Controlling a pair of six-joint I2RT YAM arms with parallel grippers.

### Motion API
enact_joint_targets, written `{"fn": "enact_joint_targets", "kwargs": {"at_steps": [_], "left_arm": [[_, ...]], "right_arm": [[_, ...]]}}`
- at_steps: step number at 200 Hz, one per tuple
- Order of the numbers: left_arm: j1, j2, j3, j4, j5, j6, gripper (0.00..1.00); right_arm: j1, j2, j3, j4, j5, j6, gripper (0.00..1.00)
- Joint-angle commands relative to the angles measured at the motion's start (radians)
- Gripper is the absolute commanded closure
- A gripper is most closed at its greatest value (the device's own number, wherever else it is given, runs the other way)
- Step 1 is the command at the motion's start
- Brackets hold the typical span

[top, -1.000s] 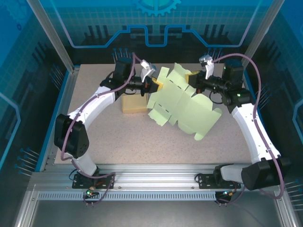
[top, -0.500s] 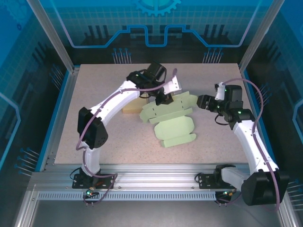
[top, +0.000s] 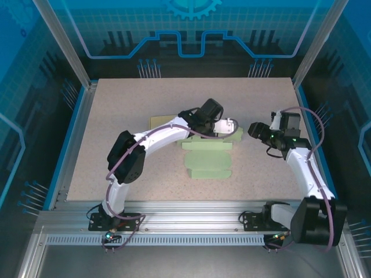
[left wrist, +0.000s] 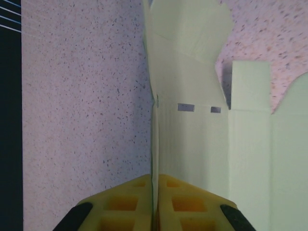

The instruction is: Fold the paper box

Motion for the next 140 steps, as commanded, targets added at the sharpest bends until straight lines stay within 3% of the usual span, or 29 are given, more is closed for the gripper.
{"fn": "enact_joint_targets", "kwargs": {"at_steps": [1,20,84,108,140], "left_arm": [[-0.003,0.010,-0.117,0.320,-0.124,0.087,0.89],[-0.010,0.018,-0.230,0.598,-0.191,0.173,0.89],[-0.026,0.124,-0.343,1.170,-0.308,0.411,0.94],[-0.025,0.179,-0.294,1.248,-0.304,0.497,0.96],[-0.027,0.204,-0.290,1.259,-0.275,0.507,0.96]], "right_arm": [[-0.047,0.051,-0.015,0.094,-0.136,0.052,0.29],[-0.052,0.102,0.008,0.105,-0.182,0.058,0.31],[-0.021,0.154,0.096,0.106,-0.202,0.055,0.33],[0.014,0.177,0.170,0.080,-0.187,0.037,0.35],[0.032,0.224,0.242,0.068,-0.172,0.030,0.39]]}}
